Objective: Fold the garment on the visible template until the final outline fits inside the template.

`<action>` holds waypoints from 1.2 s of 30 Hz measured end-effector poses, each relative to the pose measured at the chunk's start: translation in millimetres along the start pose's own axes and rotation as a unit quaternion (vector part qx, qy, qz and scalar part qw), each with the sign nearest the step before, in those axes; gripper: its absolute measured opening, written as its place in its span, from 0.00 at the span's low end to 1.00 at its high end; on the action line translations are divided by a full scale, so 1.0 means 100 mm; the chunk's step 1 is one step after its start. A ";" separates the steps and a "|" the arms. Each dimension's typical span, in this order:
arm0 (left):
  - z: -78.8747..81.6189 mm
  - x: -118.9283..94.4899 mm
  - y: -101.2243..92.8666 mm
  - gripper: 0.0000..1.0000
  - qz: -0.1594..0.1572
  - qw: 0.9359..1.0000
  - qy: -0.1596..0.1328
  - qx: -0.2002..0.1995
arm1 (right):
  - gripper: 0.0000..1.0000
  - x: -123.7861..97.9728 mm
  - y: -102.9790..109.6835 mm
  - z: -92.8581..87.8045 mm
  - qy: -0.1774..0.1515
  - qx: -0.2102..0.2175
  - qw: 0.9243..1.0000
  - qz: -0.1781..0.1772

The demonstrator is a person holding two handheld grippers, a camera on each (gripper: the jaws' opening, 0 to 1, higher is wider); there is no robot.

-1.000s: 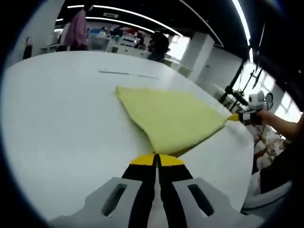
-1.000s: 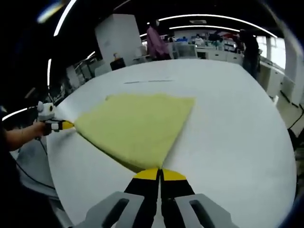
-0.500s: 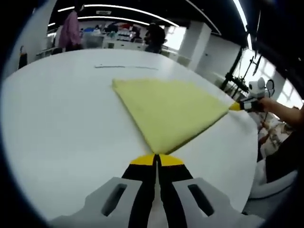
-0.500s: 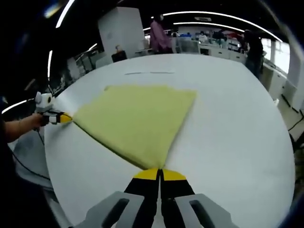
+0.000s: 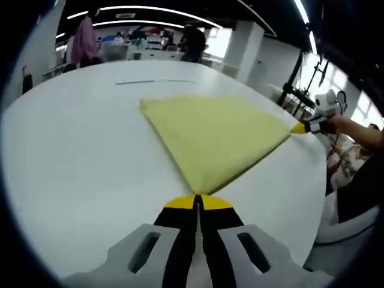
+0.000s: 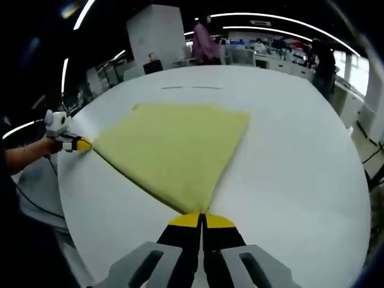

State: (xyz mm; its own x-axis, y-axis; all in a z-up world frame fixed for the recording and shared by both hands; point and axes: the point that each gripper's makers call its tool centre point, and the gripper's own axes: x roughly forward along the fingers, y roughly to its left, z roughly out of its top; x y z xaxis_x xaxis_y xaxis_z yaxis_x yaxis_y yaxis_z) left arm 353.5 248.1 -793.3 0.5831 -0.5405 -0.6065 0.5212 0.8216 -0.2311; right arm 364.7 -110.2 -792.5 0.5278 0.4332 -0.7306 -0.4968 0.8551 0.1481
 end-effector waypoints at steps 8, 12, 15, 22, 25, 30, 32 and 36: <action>-0.04 -0.05 -0.04 0.00 0.005 1.000 0.006 0.007 | 0.00 -0.05 0.04 -0.06 0.000 -0.002 1.000 0.000; -0.06 -0.07 -0.06 0.00 0.007 1.000 0.009 0.008 | 0.00 -0.07 0.05 -0.08 -0.001 0.001 1.000 -0.001; -0.08 -0.09 -0.08 0.00 0.010 1.000 0.010 0.011 | 0.00 -0.10 0.07 -0.10 0.000 0.002 1.000 0.000; -0.12 -0.13 -0.11 0.00 0.016 1.000 0.009 0.006 | 0.00 -0.15 0.12 -0.18 -0.004 0.011 1.000 0.003; -0.12 -0.15 -0.12 0.00 0.020 1.000 0.008 0.006 | 0.00 -0.17 0.13 -0.19 -0.006 0.012 1.000 0.005; -0.14 -0.16 -0.14 0.00 0.023 1.000 0.009 0.006 | 0.00 -0.18 0.13 -0.20 -0.008 0.013 1.000 0.008; -0.14 -0.17 -0.15 0.00 0.024 1.000 0.009 0.008 | 0.00 -0.18 0.13 -0.19 -0.008 0.008 1.000 0.007; -0.14 -0.16 -0.15 0.00 0.026 1.000 0.009 0.000 | 0.00 -0.16 0.13 -0.19 -0.006 0.002 1.000 0.006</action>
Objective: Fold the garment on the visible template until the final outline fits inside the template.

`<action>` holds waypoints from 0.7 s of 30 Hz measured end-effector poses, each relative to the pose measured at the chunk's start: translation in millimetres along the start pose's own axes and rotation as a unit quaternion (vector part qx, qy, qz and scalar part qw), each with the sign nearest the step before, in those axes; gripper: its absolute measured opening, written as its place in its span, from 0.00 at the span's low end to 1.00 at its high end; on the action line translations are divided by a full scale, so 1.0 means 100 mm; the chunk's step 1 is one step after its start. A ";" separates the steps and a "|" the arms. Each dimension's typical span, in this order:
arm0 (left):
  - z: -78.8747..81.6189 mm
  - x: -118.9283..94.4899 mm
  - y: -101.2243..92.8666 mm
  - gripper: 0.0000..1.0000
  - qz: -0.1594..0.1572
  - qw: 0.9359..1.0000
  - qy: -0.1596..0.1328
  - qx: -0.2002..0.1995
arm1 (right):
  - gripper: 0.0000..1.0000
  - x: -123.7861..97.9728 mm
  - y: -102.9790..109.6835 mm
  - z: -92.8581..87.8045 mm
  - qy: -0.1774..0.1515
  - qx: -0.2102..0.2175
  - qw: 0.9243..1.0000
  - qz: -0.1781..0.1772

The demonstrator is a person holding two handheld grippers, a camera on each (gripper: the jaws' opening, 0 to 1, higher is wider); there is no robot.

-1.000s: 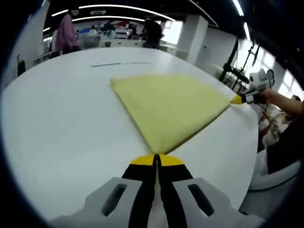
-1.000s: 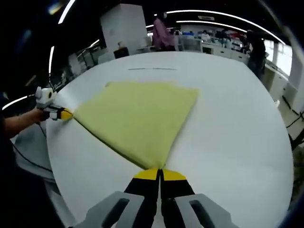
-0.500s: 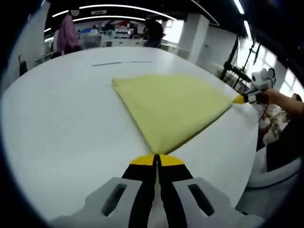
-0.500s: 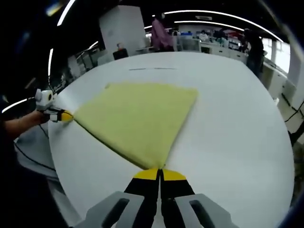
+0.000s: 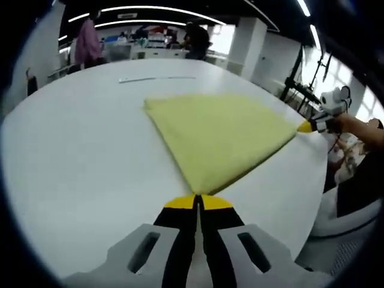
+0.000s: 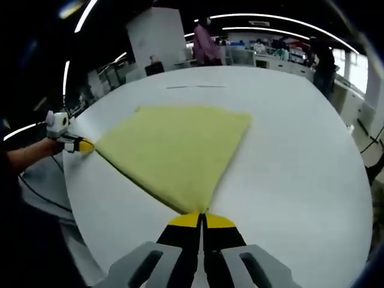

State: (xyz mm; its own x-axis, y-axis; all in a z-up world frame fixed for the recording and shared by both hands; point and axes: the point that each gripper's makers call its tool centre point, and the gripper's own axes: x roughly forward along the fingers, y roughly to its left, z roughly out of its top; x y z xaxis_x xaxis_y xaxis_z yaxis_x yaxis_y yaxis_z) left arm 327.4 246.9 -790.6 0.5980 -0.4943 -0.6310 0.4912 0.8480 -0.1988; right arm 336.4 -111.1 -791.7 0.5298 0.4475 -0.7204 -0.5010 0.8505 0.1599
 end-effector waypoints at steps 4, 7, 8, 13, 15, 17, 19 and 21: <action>0.00 -0.01 -0.01 0.00 -0.005 1.000 -0.002 -0.013 | 0.00 0.01 -0.02 0.01 -0.001 0.006 1.000 -0.001; 0.02 -0.02 -0.01 0.00 -0.006 1.000 -0.006 -0.014 | 0.00 0.00 -0.01 0.03 -0.004 0.003 1.000 -0.003; 0.02 -0.02 -0.02 0.00 -0.006 1.000 -0.008 -0.018 | 0.00 0.00 0.00 0.04 -0.005 0.002 1.000 -0.002; 0.05 -0.03 -0.02 0.00 -0.003 0.999 -0.015 -0.032 | 0.07 -0.03 0.04 0.11 -0.017 -0.007 1.000 0.004; 0.09 -0.05 -0.01 0.04 0.002 0.999 -0.026 -0.033 | 0.14 -0.03 0.06 0.13 -0.019 -0.010 1.000 0.006; 0.12 -0.06 -0.03 0.10 0.002 0.999 -0.035 -0.034 | 0.21 -0.04 0.07 0.16 -0.026 -0.017 0.999 0.007; 0.16 -0.07 -0.04 0.16 0.002 0.999 -0.041 -0.030 | 0.26 -0.05 0.10 0.19 -0.030 -0.018 0.999 0.011; 0.21 -0.09 -0.07 0.22 -0.001 0.998 -0.052 -0.024 | 0.32 -0.06 0.14 0.23 -0.037 -0.021 0.999 0.017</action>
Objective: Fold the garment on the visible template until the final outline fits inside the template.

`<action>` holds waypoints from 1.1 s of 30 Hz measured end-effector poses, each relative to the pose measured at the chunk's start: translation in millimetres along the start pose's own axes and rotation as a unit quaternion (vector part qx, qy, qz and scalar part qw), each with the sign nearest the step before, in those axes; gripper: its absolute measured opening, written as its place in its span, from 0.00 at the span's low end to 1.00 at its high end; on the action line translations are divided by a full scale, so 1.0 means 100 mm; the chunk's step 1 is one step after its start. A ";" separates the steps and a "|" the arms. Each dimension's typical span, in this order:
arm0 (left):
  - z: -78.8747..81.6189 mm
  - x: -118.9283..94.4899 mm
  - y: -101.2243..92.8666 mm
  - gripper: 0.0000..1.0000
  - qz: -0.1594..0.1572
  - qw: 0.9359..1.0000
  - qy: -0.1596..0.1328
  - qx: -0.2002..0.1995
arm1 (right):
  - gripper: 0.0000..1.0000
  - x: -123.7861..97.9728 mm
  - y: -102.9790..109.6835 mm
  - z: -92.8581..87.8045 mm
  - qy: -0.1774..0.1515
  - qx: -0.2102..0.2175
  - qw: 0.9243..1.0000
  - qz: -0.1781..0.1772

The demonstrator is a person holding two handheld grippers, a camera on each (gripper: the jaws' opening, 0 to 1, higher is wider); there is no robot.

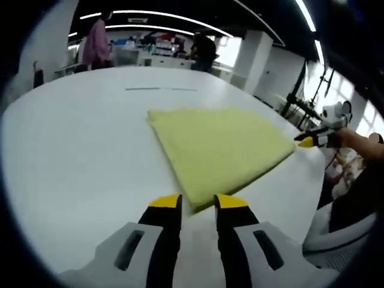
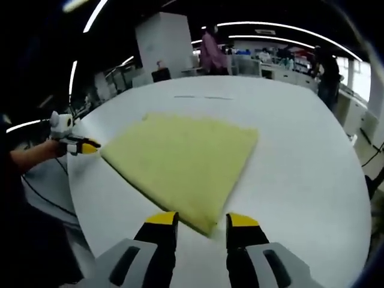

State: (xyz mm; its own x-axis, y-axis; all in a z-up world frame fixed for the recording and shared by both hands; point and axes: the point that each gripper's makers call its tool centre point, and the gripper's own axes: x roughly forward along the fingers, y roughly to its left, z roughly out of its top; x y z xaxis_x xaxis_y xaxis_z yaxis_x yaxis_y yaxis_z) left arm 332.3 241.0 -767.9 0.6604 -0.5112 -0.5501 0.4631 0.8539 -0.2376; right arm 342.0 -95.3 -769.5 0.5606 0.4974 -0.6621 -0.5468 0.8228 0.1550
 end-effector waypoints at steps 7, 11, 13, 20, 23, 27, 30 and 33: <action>0.12 -0.03 -0.11 0.35 -0.016 0.999 -0.015 0.023 | 0.50 -0.07 0.20 0.27 -0.054 -0.033 0.998 0.030; 0.26 -0.06 -0.18 0.46 -0.025 0.997 -0.045 0.051 | 0.59 -0.11 0.29 0.39 -0.081 -0.044 0.995 0.049; 0.30 -0.07 -0.20 0.49 -0.027 0.996 -0.054 0.065 | 0.64 -0.12 0.33 0.40 -0.085 -0.052 0.993 0.057; 0.34 -0.09 -0.21 0.63 -0.023 0.994 -0.068 0.079 | 0.81 -0.15 0.40 0.42 -0.099 -0.058 0.991 0.074; 0.34 -0.12 -0.20 0.71 -0.018 0.994 -0.073 0.077 | 0.87 -0.16 0.41 0.42 -0.102 -0.060 0.990 0.074; 0.34 -0.15 -0.18 0.80 -0.012 0.994 -0.077 0.075 | 0.91 -0.19 0.39 0.40 -0.100 -0.060 0.990 0.073; 0.34 -0.18 -0.16 0.86 -0.008 0.994 -0.076 0.073 | 0.96 -0.21 0.39 0.39 -0.098 -0.057 0.991 0.073; 0.34 -0.21 -0.14 0.95 -0.004 0.995 -0.078 0.067 | 0.97 -0.22 0.39 0.37 -0.096 -0.057 0.991 0.073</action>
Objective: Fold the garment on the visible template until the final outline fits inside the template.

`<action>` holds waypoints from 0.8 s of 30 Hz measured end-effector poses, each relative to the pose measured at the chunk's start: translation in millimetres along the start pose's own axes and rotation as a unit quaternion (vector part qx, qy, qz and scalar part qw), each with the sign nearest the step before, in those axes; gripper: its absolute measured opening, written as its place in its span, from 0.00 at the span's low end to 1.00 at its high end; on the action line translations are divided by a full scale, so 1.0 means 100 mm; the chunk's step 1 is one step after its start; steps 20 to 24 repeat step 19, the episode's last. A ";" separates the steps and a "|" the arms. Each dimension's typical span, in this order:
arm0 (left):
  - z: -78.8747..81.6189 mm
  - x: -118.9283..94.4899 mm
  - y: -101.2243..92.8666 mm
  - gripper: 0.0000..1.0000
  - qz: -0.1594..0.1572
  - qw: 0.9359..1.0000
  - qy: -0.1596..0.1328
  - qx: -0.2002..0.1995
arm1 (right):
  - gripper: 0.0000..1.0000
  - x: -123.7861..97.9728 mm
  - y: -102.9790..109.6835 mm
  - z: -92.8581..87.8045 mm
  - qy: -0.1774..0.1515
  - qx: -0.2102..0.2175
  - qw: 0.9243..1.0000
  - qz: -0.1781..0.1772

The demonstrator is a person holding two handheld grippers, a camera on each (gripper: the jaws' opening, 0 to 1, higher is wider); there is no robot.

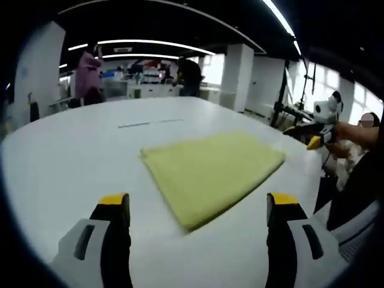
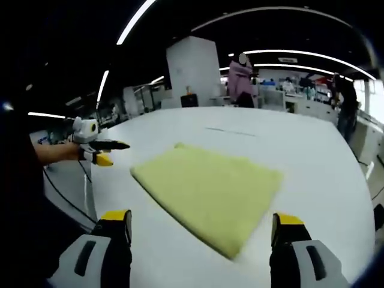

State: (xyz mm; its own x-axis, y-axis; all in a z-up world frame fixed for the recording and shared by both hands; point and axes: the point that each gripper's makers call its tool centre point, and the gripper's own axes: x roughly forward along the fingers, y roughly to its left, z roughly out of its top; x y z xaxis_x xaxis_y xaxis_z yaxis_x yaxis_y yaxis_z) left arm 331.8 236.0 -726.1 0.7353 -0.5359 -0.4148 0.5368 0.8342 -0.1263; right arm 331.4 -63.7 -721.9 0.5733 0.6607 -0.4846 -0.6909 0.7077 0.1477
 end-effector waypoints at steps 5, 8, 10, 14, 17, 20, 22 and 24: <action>-0.01 -0.04 0.02 1.00 0.007 1.000 0.002 0.001 | 0.99 -0.02 0.01 -0.02 -0.001 0.007 1.000 -0.001; -0.02 -0.05 0.01 1.00 0.004 1.000 0.004 0.004 | 0.99 -0.03 0.02 -0.04 0.000 0.011 1.000 -0.002; -0.04 -0.06 0.03 1.00 0.003 1.000 0.007 0.002 | 0.99 -0.05 0.02 -0.05 -0.001 0.011 1.000 -0.006; -0.03 -0.06 0.05 1.00 0.003 1.000 0.005 0.001 | 0.99 -0.07 0.02 -0.06 -0.003 0.016 1.000 -0.013; -0.03 -0.07 0.06 1.00 0.003 1.000 0.005 -0.001 | 0.99 -0.09 0.00 -0.06 -0.004 0.019 1.000 -0.019; -0.03 -0.08 0.05 1.00 0.003 1.000 0.005 -0.002 | 0.99 -0.10 -0.01 -0.07 -0.004 0.021 0.999 -0.024; -0.03 -0.08 0.05 1.00 0.003 1.000 0.005 -0.002 | 0.99 -0.10 -0.01 -0.07 -0.004 0.021 0.999 -0.024; -0.03 -0.08 0.05 1.00 0.003 1.000 0.005 -0.002 | 0.99 -0.10 -0.01 -0.07 -0.004 0.021 0.999 -0.024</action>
